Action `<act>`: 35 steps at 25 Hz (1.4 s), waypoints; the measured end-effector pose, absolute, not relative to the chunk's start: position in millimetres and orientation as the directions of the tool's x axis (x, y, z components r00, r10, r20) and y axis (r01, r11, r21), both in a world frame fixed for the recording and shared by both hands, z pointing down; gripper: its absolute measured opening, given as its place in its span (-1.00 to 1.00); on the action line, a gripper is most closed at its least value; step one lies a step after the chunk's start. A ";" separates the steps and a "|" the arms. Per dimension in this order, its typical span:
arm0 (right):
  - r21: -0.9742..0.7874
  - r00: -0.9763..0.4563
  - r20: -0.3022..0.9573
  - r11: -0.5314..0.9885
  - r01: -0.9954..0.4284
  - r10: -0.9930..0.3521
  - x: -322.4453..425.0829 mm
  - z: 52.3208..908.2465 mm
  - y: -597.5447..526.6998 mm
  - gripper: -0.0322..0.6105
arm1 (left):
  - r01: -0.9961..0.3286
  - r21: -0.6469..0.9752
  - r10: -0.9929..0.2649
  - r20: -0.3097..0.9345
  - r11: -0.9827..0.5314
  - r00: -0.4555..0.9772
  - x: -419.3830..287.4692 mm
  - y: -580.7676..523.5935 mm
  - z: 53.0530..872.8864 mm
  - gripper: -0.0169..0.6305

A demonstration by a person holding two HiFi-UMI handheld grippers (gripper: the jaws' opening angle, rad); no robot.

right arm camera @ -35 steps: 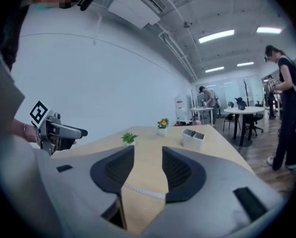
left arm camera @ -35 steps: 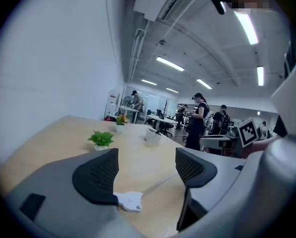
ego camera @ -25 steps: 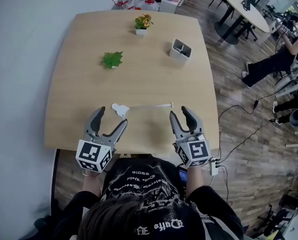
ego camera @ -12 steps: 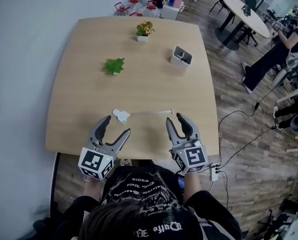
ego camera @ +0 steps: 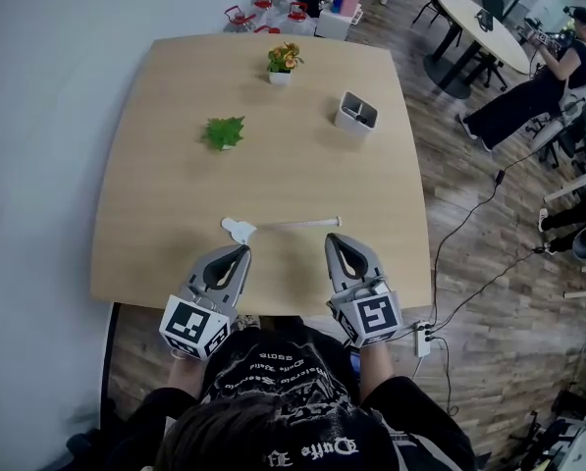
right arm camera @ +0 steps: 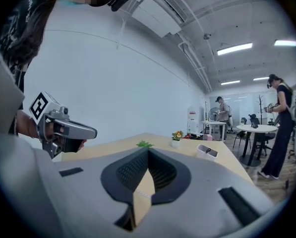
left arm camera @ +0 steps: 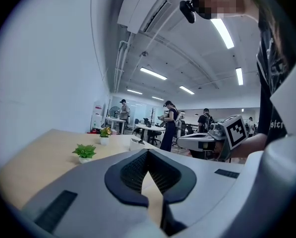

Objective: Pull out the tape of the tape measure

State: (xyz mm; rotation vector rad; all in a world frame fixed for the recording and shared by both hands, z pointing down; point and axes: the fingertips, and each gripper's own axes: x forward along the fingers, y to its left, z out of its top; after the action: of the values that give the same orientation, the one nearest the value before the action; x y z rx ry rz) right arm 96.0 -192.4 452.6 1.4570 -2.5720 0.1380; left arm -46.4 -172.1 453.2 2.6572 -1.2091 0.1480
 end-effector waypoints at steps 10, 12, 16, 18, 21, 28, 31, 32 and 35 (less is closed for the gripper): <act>0.003 -0.430 0.154 0.436 -0.900 -0.890 120.1 442.9 -189.3 -0.89 | -0.809 0.148 -0.790 0.175 -0.569 0.588 -57.9 -170.0 451.2 -0.94; 0.004 -0.427 0.152 0.433 -0.902 -0.891 121.9 442.2 -186.4 -0.89 | -0.814 0.173 -0.797 0.174 -0.554 0.579 -60.8 -168.9 450.6 -0.94; 0.015 -0.421 0.153 0.428 -0.904 -0.894 123.1 443.4 -184.0 -0.89 | -0.822 0.143 -0.801 0.186 -0.552 0.570 -61.9 -167.4 452.0 -0.94; 0.020 -0.420 0.155 0.428 -0.904 -0.894 122.4 443.7 -182.8 -0.89 | -0.821 0.145 -0.800 0.184 -0.553 0.571 -61.9 -165.8 451.9 -0.94; 0.019 -0.426 0.156 0.434 -0.901 -0.891 120.5 445.1 -182.0 -0.89 | -0.822 0.154 -0.803 0.177 -0.548 0.569 -62.9 -164.3 451.9 -0.94; 0.026 -0.429 0.163 0.439 -0.898 -0.888 117.8 449.1 -182.0 -0.89 | -0.835 0.142 -0.814 0.187 -0.531 0.550 -68.8 -167.7 454.6 -0.94; 0.027 -0.427 0.165 0.437 -0.899 -0.889 118.8 448.3 -182.2 -0.89 | -0.835 0.143 -0.814 0.185 -0.531 0.550 -68.2 -168.6 453.2 -0.94; 0.027 -0.425 0.167 0.435 -0.900 -0.890 119.3 449.0 -182.6 -0.89 | -0.834 0.143 -0.814 0.183 -0.533 0.551 -67.9 -169.5 453.0 -0.94; 0.026 -0.419 0.172 0.429 -0.903 -0.892 120.1 451.5 -182.3 -0.89 | -0.832 0.142 -0.813 0.175 -0.537 0.555 -67.6 -171.5 452.4 -0.94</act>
State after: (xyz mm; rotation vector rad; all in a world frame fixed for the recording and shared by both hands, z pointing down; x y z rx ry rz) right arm 120.1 -182.3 451.5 1.5949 -2.5173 0.1056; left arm -67.6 -171.5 452.4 2.5814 -1.3847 0.1289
